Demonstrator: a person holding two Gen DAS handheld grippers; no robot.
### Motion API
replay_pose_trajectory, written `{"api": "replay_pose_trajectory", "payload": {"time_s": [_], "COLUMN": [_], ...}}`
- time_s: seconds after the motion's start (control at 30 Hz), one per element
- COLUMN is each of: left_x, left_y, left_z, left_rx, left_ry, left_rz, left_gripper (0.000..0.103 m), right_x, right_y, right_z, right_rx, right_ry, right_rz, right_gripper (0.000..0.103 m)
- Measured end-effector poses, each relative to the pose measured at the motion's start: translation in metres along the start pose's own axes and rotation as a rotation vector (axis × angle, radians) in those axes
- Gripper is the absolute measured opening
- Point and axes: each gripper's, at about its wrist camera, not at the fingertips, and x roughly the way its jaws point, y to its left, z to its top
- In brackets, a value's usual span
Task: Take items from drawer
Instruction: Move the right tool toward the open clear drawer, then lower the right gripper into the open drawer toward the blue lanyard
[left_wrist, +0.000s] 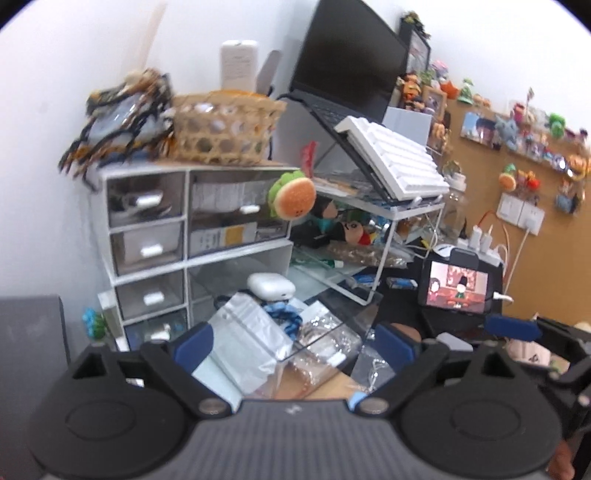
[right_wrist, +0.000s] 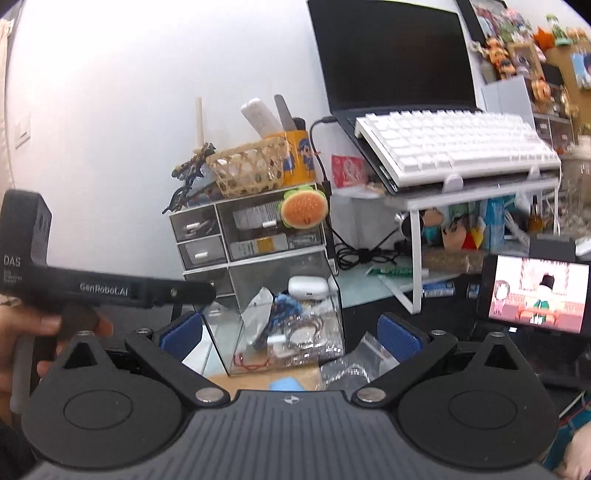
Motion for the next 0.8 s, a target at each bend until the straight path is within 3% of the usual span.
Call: {"api": "replay_pose_trajectory", "payload": {"time_s": [0.23, 0.4, 0.8], "left_x": [-0.007, -0.01, -0.017], "left_y": [0.011, 0.009, 0.029], "left_z": [-0.007, -0.013, -0.026], "left_rx": [-0.052, -0.029, -0.106], "left_ry": [-0.013, -0.016, 0.002], "left_rz": [-0.079, -0.094, -0.124], "left_gripper": [0.097, 0.097, 0.097], "right_x": [0.014, 0.022, 0.039], "right_y": [0.016, 0.022, 0.038], "right_z": [0.011, 0.014, 0.022], "right_rx": [-0.014, -0.02, -0.034], "right_ry": [0.021, 0.036, 0.074], "right_rz": [-0.021, -0.025, -0.035], "right_gripper": [0.103, 0.103, 0.103]}}
